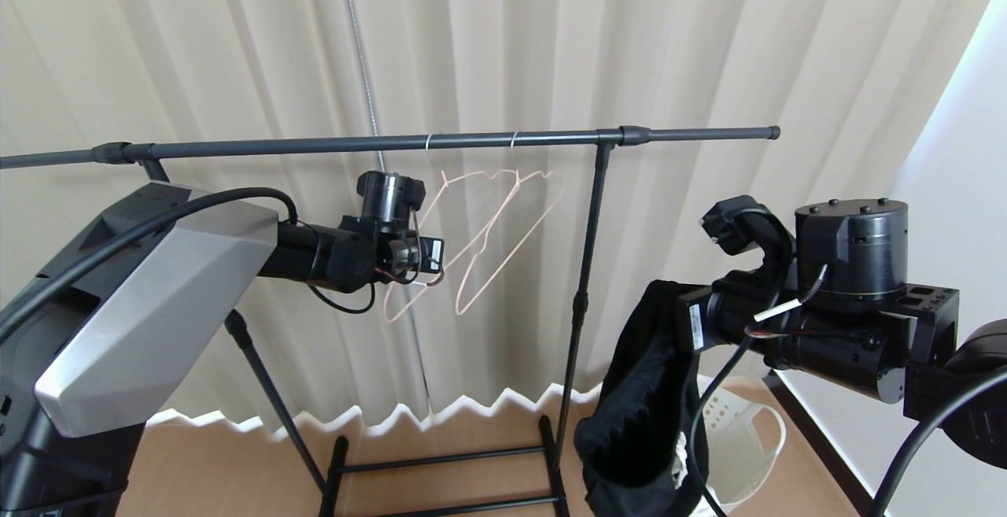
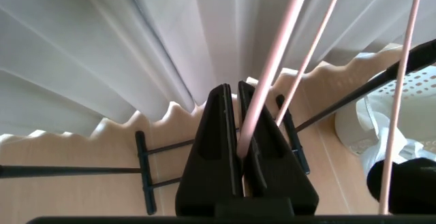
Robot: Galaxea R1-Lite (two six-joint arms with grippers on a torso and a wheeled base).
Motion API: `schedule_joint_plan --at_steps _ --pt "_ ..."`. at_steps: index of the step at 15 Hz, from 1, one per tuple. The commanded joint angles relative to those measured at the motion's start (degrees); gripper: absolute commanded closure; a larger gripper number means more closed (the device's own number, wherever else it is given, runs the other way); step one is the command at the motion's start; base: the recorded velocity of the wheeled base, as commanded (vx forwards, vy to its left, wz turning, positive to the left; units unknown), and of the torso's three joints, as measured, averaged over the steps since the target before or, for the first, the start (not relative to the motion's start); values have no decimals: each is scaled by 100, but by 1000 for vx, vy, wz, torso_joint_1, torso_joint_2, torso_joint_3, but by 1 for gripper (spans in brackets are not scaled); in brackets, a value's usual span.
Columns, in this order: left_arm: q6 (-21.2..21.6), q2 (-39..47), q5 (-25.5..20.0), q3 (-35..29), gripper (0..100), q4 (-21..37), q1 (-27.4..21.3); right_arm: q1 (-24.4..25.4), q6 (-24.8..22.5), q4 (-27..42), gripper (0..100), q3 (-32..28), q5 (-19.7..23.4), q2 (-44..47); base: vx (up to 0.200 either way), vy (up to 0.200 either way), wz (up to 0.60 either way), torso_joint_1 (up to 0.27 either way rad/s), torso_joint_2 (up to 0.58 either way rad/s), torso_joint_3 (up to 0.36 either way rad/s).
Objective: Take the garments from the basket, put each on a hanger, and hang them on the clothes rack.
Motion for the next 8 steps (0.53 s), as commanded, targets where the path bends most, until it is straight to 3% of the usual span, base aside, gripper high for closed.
schedule_joint_plan --at_steps 1,8 --pt "-48 -99 1 23 100 -6 -27 5 2 0 100 -1 1 15 0 0 0 0 0 0" --pt "-83 -556 27 392 100 -67 -123 5 11 0 100 17 1 -38 0 0 0 0 0 0"
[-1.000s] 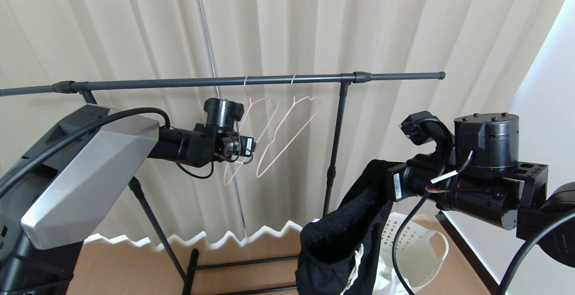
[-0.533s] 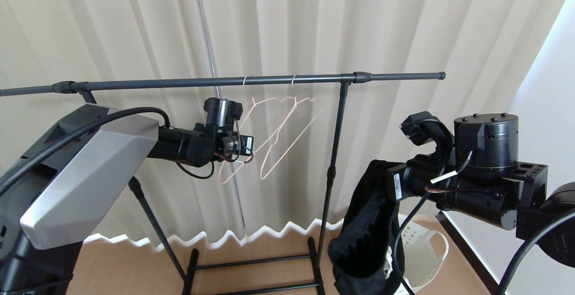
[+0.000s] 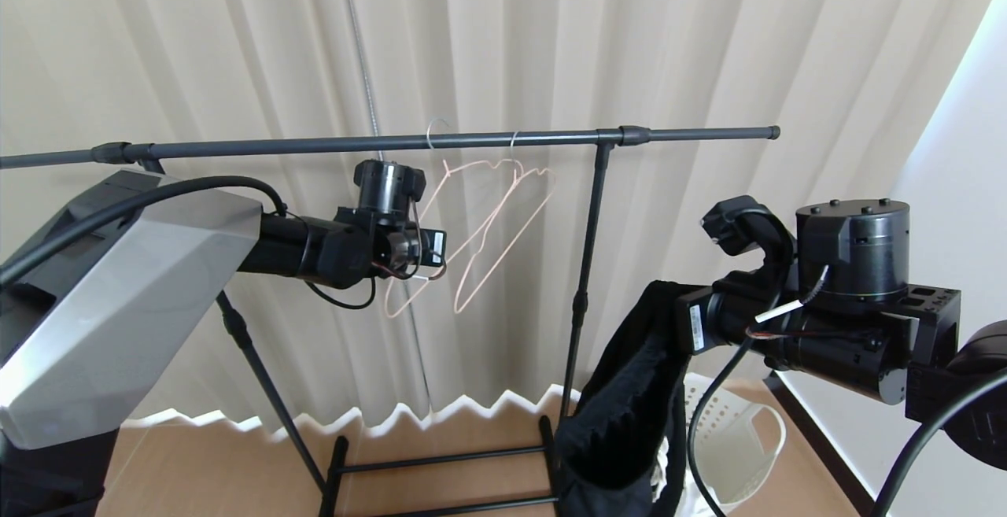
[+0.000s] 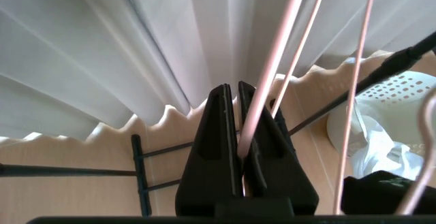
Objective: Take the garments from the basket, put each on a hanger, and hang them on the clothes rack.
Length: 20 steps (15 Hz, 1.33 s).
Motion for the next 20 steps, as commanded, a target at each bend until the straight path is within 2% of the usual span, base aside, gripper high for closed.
schedule_joint_plan --at_steps 1,3,10,11,15,16,18,20 --pt "-34 -282 4 318 100 -199 -45 4 4 0 100 2 1 -16 0 0 0 0 0 0" --pt "-25 -485 4 713 100 -507 -54 4 -5 0 100 2 1 -16 0 0 0 0 0 0" --pt "45 -1926 -5 3262 100 -1790 -36 13 -5 0 100 20 -16 -16 0 0 0 0 0 0" --pt "54 -2269 -5 3860 100 -2036 -36 13 -5 0 100 20 -60 -16 0 0 0 0 0 0" --pt "142 -3332 -40 5565 100 -2809 -36 22 -5 0 100 20 -113 -16 0 0 0 0 0 0" --pt "142 -3367 -40 5618 100 -2844 -36 22 -5 0 100 20 -113 -16 0 0 0 0 0 0" --pt "150 -4018 -57 6461 100 -3328 -36 30 -5 -9 100 29 -148 -16 0 0 0 0 0 0" --pt "212 -4352 -137 6804 100 -3398 -54 30 -5 0 100 29 -157 -16 0 0 0 0 0 0"
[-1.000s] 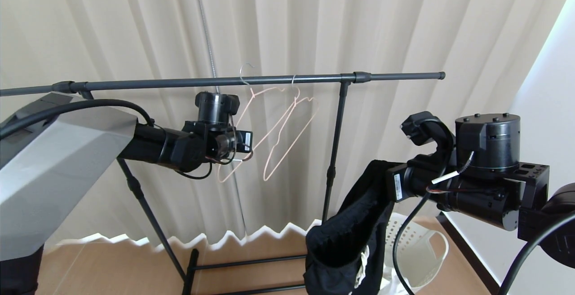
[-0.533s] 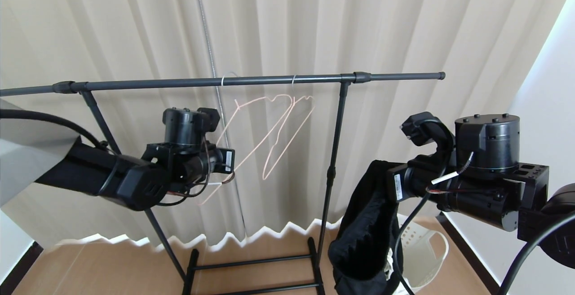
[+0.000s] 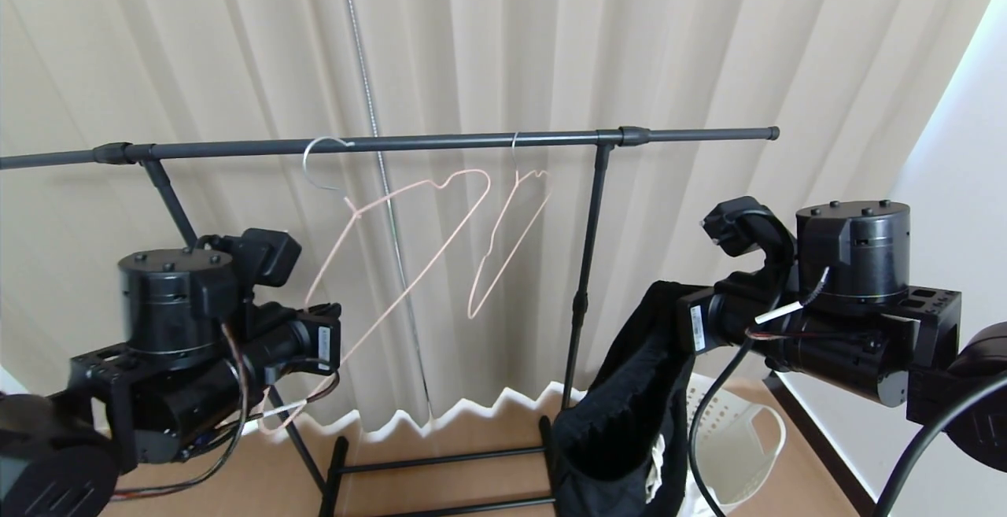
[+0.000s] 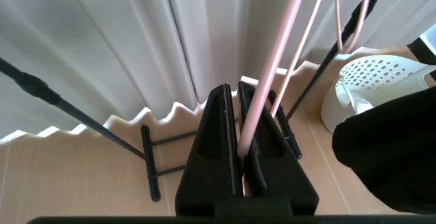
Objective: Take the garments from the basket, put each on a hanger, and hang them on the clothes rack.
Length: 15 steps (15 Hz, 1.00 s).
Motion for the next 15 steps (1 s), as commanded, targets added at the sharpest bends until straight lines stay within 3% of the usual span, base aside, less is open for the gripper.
schedule_joint_plan --at_steps 1,3,5,8,11,15 --pt "80 -687 -175 495 100 -66 -39 1 -7 0 100 -18 -30 1 0 0 0 0 0 0" --pt "326 -775 -474 662 100 -75 -223 10 -112 0 100 -71 -425 54 0 0 0 0 0 0" --pt "642 -775 -509 776 100 -163 -636 115 -393 0 100 -203 -1243 204 0 0 0 0 0 0" --pt "791 -775 -509 1057 100 -471 -1243 335 -613 0 100 -686 -2368 379 0 0 0 0 0 0" --pt "1073 -714 -518 1514 100 -699 -1410 353 -1009 -9 100 -1055 -2526 458 0 0 0 0 0 0" --pt "1125 -670 -509 1690 100 -884 -1744 353 -991 -27 100 -1099 -2710 546 0 0 0 0 0 0"
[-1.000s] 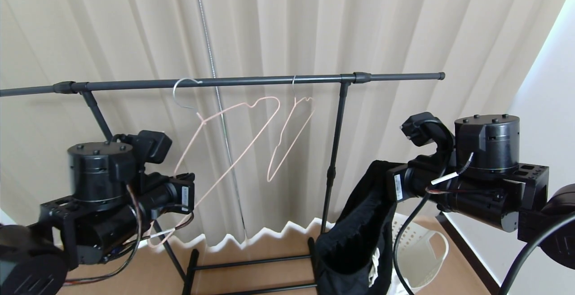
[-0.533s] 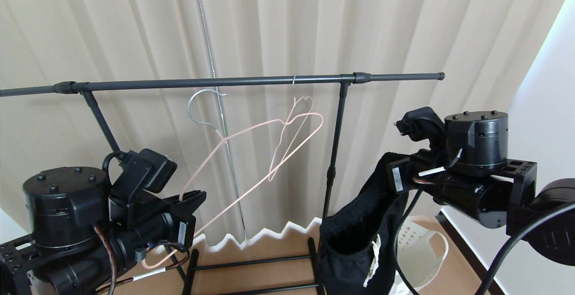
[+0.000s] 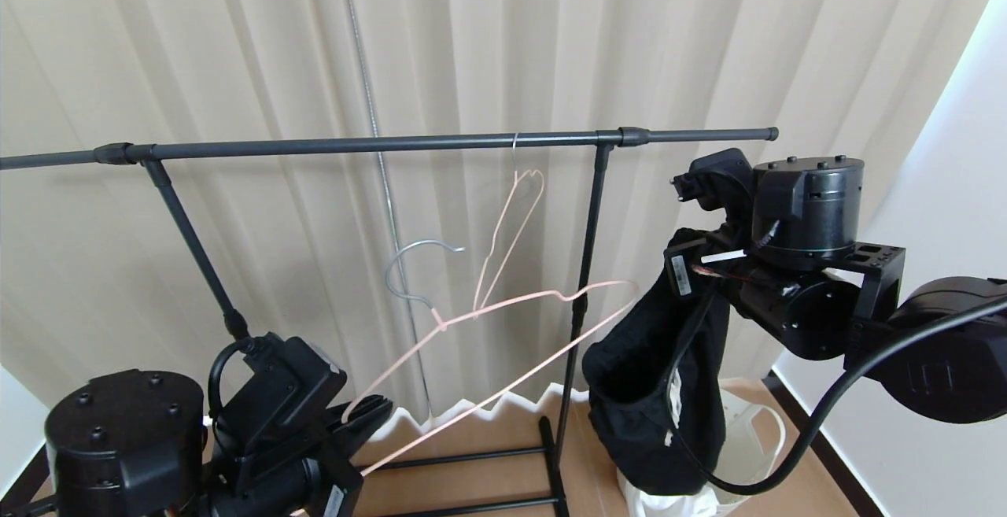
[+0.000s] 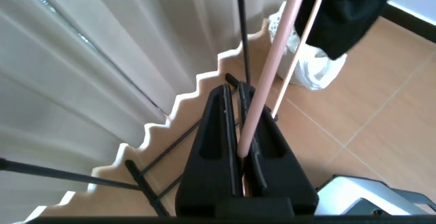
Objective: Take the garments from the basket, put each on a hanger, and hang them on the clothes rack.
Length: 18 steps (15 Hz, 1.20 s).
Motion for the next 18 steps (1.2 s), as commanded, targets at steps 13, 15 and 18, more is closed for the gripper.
schedule_joint_plan --at_steps 13,15,18 --pt "-277 1414 76 200 100 -1701 -255 1291 229 -212 100 231 -419 37 0 0 0 0 0 0" --pt "-295 1414 85 191 100 -1710 -255 1555 317 -212 100 231 -463 46 0 0 0 0 0 0" --pt "-295 1450 85 182 100 -1719 -263 1915 501 -203 100 213 -463 108 0 0 0 0 0 0"
